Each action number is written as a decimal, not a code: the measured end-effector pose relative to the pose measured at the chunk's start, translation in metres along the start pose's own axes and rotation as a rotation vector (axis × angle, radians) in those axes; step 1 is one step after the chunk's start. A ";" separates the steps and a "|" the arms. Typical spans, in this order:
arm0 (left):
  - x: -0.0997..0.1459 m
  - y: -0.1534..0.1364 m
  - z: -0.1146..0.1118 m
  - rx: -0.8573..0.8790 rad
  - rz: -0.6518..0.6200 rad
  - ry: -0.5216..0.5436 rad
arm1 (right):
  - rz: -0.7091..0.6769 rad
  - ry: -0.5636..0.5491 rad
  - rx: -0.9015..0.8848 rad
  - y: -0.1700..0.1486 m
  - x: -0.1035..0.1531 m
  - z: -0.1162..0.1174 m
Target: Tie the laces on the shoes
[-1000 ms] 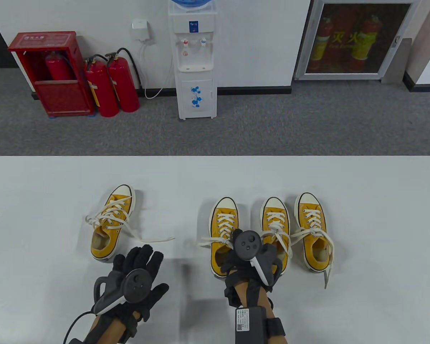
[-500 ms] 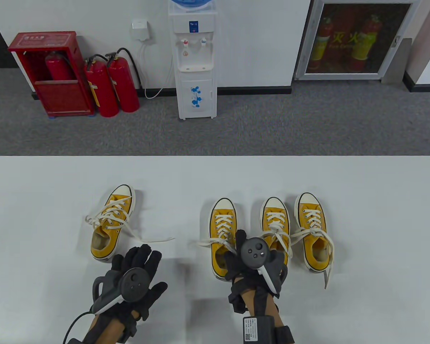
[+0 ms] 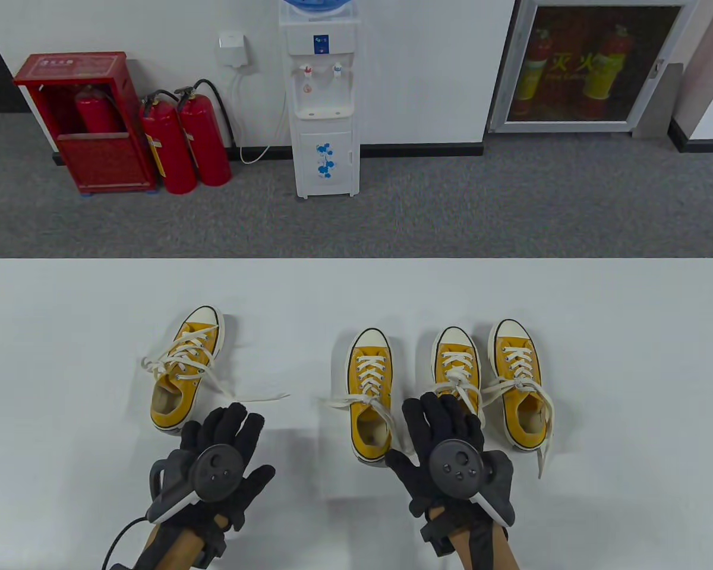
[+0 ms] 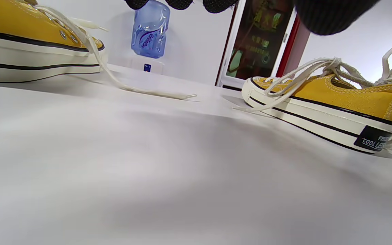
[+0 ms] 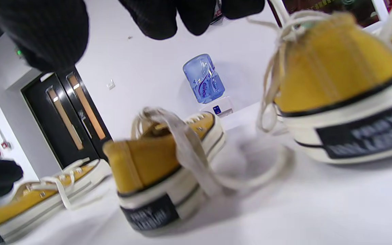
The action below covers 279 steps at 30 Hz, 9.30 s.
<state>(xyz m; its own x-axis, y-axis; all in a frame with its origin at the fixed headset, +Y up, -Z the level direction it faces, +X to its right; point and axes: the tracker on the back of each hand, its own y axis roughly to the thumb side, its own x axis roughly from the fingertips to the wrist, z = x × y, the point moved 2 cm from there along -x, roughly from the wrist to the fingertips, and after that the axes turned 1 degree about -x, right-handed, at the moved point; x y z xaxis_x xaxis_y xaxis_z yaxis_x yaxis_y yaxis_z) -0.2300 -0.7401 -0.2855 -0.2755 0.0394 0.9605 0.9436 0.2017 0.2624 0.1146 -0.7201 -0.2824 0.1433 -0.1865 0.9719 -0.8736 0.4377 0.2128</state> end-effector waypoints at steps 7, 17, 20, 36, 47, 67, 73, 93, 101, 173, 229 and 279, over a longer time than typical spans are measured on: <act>0.001 -0.002 0.001 0.005 0.015 0.008 | -0.029 0.011 0.062 -0.003 0.008 0.007; -0.009 -0.042 0.035 -0.012 0.238 0.036 | -0.061 0.020 0.047 0.005 0.005 0.016; -0.018 -0.062 0.050 -0.013 0.352 0.004 | -0.067 0.027 0.051 0.007 0.006 0.016; -0.063 -0.138 0.053 0.092 0.670 -0.084 | -0.053 -0.023 -0.009 0.003 0.008 0.006; -0.082 -0.160 0.046 -0.104 0.723 0.009 | -0.061 -0.026 0.005 0.005 0.008 0.005; -0.069 -0.097 0.068 0.253 0.454 0.122 | -0.127 -0.106 -0.083 0.004 0.010 -0.008; -0.049 -0.040 0.095 0.455 0.339 0.160 | -0.124 -0.118 -0.095 0.002 0.011 -0.010; -0.008 0.005 0.020 0.327 0.325 0.189 | -0.118 -0.112 -0.083 -0.001 0.011 -0.009; -0.014 0.009 -0.011 0.168 0.334 0.117 | -0.118 -0.114 -0.075 0.001 0.012 -0.009; -0.080 -0.027 0.019 0.421 0.428 -0.013 | -0.122 -0.092 -0.071 0.003 0.011 -0.006; 0.036 -0.107 0.023 0.765 0.318 0.300 | 0.240 0.413 0.118 0.103 -0.044 0.093; 0.033 -0.103 0.014 0.731 0.332 0.262 | 0.061 -0.322 -0.377 0.063 -0.021 -0.001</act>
<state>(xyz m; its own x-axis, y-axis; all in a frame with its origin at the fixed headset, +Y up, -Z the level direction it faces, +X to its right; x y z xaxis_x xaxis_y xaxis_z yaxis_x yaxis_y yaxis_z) -0.3391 -0.7458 -0.2818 0.1316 -0.0017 0.9913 0.5874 0.8057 -0.0766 0.0570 -0.6877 -0.2890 -0.1056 -0.3862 0.9164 -0.6382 0.7330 0.2354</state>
